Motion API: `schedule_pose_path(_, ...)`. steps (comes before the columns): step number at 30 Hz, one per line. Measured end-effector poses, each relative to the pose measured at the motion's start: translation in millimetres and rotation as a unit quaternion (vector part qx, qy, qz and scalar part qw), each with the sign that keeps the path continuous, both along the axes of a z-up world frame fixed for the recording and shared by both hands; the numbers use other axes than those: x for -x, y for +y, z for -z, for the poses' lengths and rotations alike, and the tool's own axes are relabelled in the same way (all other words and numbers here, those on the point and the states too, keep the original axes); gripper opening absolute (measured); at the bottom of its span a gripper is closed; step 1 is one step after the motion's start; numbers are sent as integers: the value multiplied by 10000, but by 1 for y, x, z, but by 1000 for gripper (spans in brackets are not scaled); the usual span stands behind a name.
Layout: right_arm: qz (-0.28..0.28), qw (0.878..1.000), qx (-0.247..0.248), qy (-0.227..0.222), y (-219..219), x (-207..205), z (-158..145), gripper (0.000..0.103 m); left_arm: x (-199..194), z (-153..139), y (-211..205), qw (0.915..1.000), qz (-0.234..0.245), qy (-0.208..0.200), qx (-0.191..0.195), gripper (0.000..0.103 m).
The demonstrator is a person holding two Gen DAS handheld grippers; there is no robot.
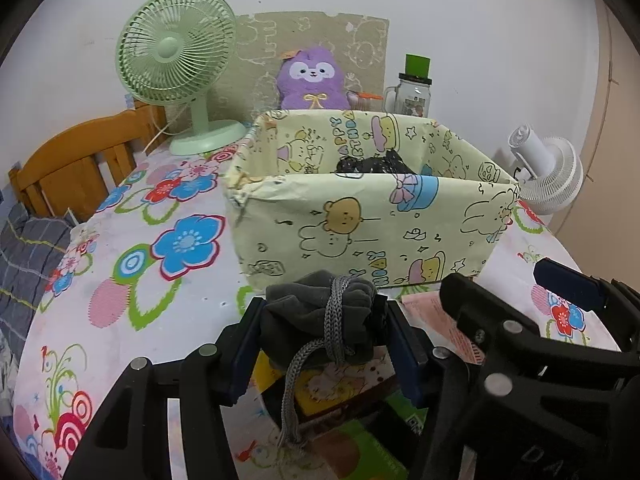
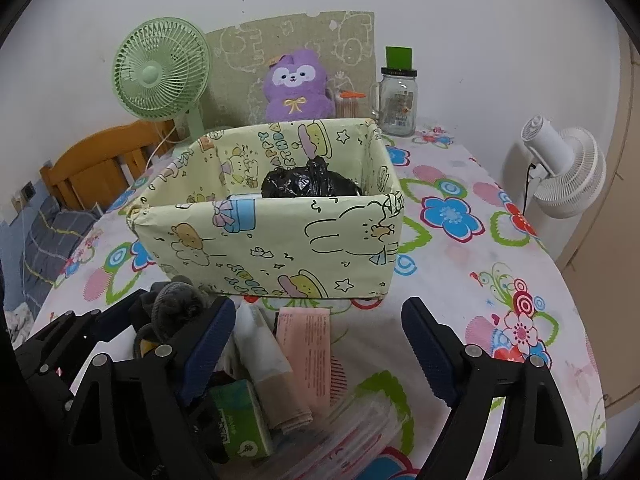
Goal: Organize soft objects
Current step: 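Grasp the grey drawstring pouch with the left tool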
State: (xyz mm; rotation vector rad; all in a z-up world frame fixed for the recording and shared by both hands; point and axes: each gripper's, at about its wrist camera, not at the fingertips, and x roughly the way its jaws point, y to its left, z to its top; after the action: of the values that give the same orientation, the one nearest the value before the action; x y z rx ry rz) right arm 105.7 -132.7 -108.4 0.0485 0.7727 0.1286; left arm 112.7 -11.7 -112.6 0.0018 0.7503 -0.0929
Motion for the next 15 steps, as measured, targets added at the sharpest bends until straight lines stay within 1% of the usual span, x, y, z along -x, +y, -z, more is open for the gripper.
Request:
schedule_pose_path(8, 24, 10000, 36, -89, -1, 18, -6, 87, 21, -5, 1, 9999, 16, -79, 61, 60)
schedule_pose_path(15, 201, 9998, 84, 8, -12, 38, -1, 87, 40, -3, -7, 9998, 183, -42, 72, 60)
